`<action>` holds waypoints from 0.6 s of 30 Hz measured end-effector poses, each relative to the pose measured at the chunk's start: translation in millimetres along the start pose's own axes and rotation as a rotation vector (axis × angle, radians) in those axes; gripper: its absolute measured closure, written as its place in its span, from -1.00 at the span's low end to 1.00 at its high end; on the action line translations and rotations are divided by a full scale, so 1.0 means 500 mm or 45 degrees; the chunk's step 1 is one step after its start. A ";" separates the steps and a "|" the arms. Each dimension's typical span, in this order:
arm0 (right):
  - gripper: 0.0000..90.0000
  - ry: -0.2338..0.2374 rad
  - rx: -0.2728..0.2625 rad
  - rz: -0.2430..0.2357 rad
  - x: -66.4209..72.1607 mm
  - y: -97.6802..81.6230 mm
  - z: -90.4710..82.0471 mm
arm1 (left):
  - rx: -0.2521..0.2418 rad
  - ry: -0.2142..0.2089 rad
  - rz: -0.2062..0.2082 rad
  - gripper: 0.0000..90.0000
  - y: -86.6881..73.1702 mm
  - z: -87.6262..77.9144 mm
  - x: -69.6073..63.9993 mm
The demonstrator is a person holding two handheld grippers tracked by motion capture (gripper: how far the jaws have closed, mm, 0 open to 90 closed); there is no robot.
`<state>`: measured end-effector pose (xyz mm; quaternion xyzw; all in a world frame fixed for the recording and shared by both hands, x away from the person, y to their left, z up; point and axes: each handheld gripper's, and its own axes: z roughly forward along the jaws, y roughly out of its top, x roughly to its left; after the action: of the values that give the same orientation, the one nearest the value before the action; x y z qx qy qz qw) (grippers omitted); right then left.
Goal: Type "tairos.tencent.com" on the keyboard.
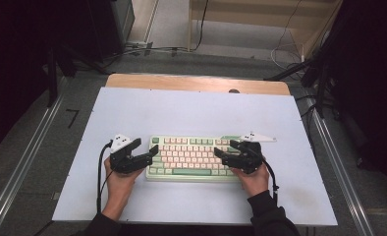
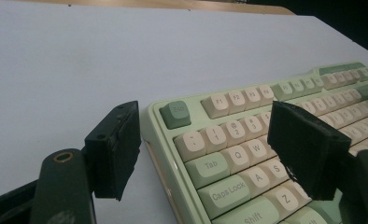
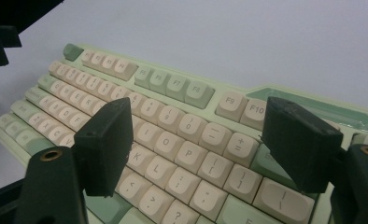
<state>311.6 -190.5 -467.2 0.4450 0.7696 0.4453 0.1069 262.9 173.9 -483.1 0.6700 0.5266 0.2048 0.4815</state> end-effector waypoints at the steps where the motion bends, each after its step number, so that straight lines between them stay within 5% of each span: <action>1: -0.49 0.001 -0.005 0.004 -0.001 0.001 -0.001 | -0.003 -0.001 -0.006 -0.41 0.000 -0.001 0.000; 18: -0.33 -0.031 0.016 -0.049 0.012 0.001 0.000 | -0.013 -0.028 -0.034 -0.42 -0.001 -0.002 -0.001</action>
<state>308.3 -185.7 -465.5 0.4362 0.7793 0.4331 0.1219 261.7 173.6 -483.1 0.6628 0.5291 0.1936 0.4933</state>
